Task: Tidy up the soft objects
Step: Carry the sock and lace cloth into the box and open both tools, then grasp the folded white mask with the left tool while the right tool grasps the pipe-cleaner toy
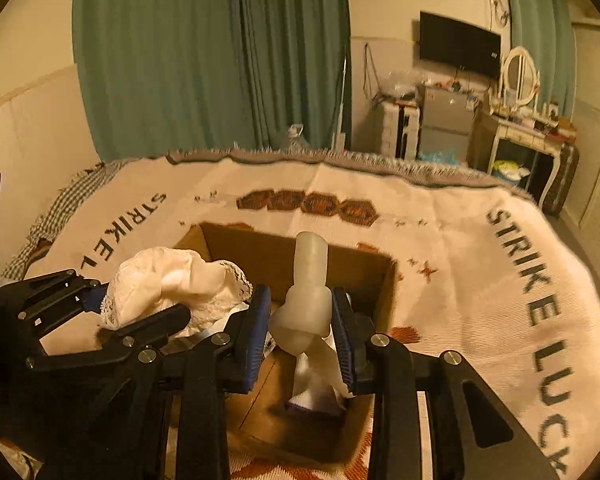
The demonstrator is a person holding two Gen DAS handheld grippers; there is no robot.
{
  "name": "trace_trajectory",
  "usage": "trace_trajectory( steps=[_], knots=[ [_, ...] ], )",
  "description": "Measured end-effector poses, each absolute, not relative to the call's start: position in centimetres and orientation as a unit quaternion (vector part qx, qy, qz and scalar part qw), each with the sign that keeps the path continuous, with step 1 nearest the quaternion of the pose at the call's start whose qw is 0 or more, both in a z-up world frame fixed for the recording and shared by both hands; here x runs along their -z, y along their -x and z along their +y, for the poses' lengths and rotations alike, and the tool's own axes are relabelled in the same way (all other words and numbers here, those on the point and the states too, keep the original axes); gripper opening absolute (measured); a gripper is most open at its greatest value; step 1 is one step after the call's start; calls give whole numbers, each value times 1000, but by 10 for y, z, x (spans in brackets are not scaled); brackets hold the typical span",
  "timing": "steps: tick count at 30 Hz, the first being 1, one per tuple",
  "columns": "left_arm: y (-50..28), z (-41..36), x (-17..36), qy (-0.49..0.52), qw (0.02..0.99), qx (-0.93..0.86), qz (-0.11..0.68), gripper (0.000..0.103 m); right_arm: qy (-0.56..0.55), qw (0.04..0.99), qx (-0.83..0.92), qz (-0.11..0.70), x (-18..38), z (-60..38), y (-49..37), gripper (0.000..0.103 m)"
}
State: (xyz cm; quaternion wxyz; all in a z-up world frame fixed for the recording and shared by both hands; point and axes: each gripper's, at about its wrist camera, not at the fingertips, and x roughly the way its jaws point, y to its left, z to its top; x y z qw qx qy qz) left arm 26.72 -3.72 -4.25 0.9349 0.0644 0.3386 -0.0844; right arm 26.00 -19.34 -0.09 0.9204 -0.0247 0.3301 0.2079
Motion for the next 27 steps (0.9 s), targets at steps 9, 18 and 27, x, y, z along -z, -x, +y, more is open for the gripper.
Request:
trace_trajectory(
  steps=[9,18,27],
  knots=[
    [-269,-31,40,-48,937,75,338,53,24,923,-202,325,7,-189,-268,47],
    [-215,-20,-17,-39,957,41,285,84,18,942,-181,282,-56,-209,-219,68],
    [-117,-1,-102,-31,984,7,175,95,44,964,-156,211,-147,-228,-115,84]
  ],
)
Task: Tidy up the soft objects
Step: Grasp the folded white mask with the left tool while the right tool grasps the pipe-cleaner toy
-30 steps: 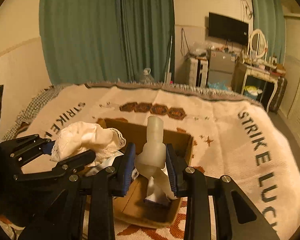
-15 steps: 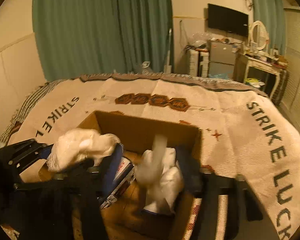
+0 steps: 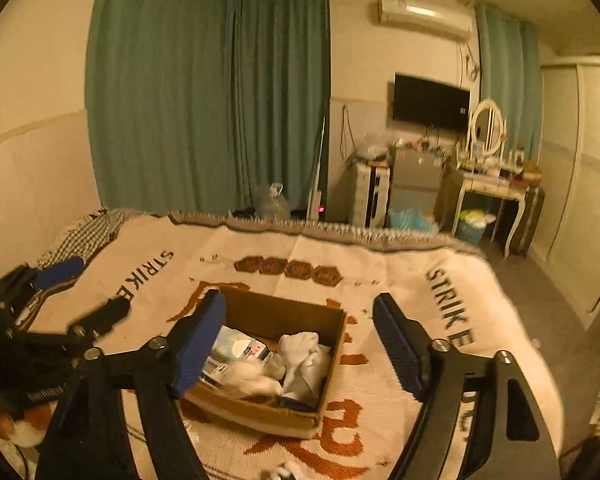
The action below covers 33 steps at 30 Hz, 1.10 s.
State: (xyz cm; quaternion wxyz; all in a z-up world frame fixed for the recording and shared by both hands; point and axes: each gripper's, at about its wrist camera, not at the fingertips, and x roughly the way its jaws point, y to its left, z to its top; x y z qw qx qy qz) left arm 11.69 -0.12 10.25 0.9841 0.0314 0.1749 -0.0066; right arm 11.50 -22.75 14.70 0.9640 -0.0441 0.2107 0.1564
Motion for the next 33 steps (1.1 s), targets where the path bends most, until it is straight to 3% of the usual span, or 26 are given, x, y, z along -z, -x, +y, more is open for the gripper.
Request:
trace_trajectory(
  steps=[6,12,22,33],
  knots=[
    [-72,7,-112,-27,989,-7,148,96,70,970,-143,185,-168,-229,-57,95],
    [-59,6,-81,-37,986,5,164,96,69,968,-147,193,-148,-232,-37,102],
    [-105,-10,13,-16,959,12,284,96,57,936,-150,313,-22,-229,-72,103],
    [-129,-17,94,-7,938,4,346,95,53,900,-126,414,85,-225,-112,102]
  ],
)
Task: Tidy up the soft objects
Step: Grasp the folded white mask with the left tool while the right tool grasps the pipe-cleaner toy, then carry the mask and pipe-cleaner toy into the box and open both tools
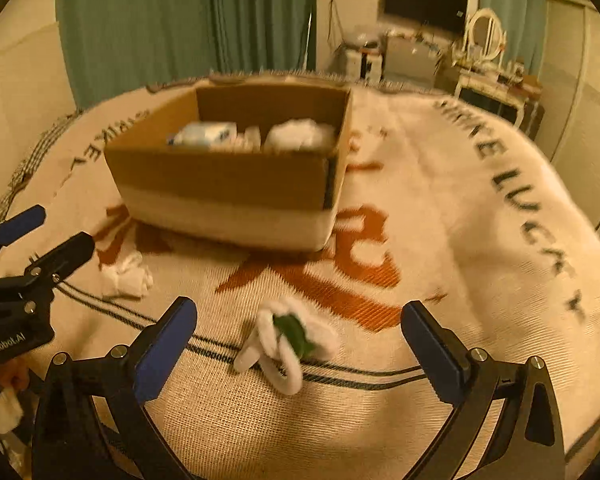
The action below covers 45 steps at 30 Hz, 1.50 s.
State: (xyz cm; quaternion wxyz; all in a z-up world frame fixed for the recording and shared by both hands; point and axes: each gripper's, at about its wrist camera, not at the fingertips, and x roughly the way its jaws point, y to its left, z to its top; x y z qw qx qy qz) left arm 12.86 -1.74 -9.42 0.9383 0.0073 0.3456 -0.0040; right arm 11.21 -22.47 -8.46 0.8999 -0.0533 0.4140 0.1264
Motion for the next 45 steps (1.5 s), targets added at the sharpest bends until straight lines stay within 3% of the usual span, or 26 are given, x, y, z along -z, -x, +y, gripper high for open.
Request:
trace_trajectory(
  steps=[7,11,12,15,18,20,21,22,45],
  knots=[
    [-145,-8,128,20,917,6,398,95,37,878,-129,460,119,-217,-122,100],
    [-147,-15,138,1,913,11,408,94,29,866,-130,482,131,-216,-129,75],
    [-147,-16,140,-4,913,9,409,94,30,870,-126,477,130,-217,-128,64],
    [-150,-18,143,-4,911,9,412,93,30,872,-136,468,128,-217,-126,54],
    [-157,-16,147,6,907,10,420,77,37,876,-138,461,127,-214,-122,53],
    [-160,-15,149,11,905,14,425,73,40,877,-140,458,126,-212,-121,53],
    [-160,-15,150,16,904,18,427,59,42,878,-141,456,125,-212,-120,53],
    [-160,-15,151,20,903,22,429,56,42,878,-141,455,125,-212,-119,53],
    [-81,-25,70,-9,933,43,358,55,37,913,-158,373,62,-214,-53,52]
  ],
)
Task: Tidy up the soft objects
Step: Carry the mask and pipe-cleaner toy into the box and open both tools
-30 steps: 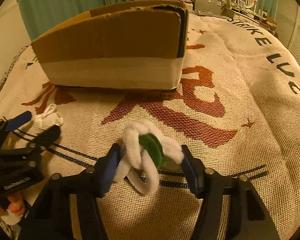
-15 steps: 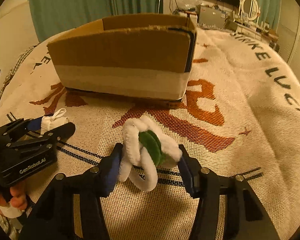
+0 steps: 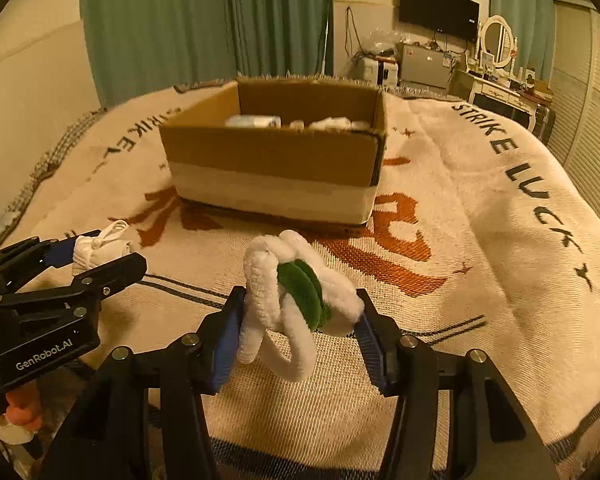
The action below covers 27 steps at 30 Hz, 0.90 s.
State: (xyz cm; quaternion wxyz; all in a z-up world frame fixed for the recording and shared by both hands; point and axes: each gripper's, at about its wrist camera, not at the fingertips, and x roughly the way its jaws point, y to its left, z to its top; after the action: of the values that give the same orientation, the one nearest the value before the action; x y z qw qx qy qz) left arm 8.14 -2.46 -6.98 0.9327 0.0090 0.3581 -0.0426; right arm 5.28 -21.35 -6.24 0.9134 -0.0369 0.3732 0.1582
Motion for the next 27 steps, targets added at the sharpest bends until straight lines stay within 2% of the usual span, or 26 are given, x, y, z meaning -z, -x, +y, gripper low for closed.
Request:
trace_trajectory(
  steps=[9,14,27],
  knots=[
    [-64,-39,16,-37,953,52,295,55,24,933,-166,319,8,-230,-29,52],
    [-81,-44,2,-39,953,57,295,55,32,941,-167,294,-20,-235,-31,52],
    [-184,-43,-29,-45,959,49,276,55,8,946,-209,248,-82,-234,-130,52]
  ],
)
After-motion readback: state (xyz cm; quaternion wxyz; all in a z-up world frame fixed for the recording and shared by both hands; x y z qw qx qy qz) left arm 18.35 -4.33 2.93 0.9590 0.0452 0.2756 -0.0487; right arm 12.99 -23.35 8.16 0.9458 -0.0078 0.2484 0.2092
